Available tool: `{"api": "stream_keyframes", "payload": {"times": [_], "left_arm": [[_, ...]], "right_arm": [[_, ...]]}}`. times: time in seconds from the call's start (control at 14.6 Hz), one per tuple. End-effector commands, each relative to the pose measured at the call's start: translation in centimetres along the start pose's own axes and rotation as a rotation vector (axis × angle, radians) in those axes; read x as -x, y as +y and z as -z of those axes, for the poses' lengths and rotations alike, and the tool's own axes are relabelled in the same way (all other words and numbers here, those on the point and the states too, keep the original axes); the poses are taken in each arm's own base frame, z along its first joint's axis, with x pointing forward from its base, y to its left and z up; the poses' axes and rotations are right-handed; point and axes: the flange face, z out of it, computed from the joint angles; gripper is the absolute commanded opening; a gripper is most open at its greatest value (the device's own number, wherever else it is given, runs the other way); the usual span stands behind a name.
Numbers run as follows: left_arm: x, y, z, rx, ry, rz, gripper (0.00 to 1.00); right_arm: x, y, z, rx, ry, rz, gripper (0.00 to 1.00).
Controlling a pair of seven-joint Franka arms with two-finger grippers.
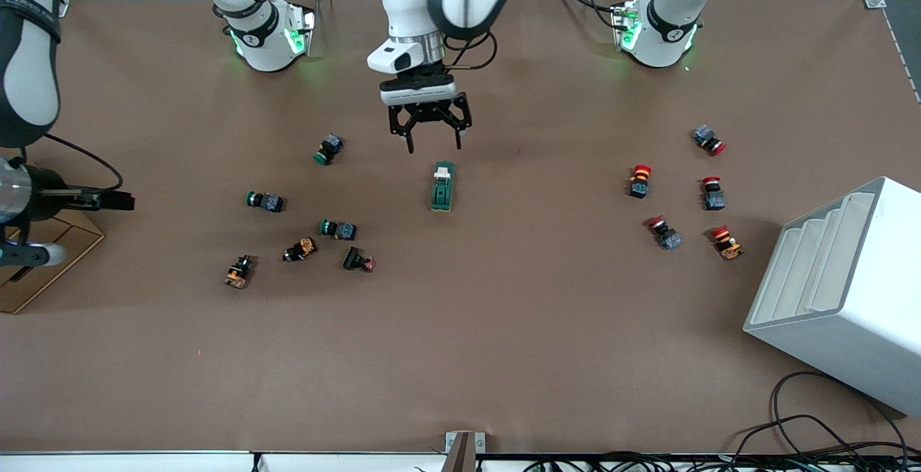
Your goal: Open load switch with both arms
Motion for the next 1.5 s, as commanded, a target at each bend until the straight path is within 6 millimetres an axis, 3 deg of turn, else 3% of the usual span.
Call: {"api": "stream_keyframes", "payload": {"times": [0.0, 0.27, 0.55, 0.82, 1.09, 1.43], "left_arm": [[-2.5, -0.4, 1.7, -0.016, -0.043, -0.021, 1.00], [-7.8, -2.4, 2.9, -0.016, -0.123, -0.032, 1.00], [-13.2, -6.4, 4.2, -0.025, -0.203, -0.055, 1.00], [-15.9, -9.4, 4.3, -0.016, -0.246, -0.067, 1.00], [-17.3, -10.8, 4.7, -0.008, -0.243, -0.068, 1.00], [-19.6, -13.2, 4.2, -0.001, -0.276, -0.085, 1.00]], "right_arm": [[0.8, 1.9, 2.5, 0.009, 0.051, 0.020, 1.00], [0.8, 1.6, 2.8, 0.004, 0.059, 0.024, 1.00], [1.0, 0.0, 3.0, -0.003, 0.060, 0.053, 1.00], [2.5, -3.1, 4.5, 0.000, 0.056, 0.087, 1.00], [3.6, -1.4, 4.9, -0.054, 0.029, 0.058, 1.00], [3.9, -1.1, 4.8, -0.049, 0.003, 0.047, 1.00]]}}
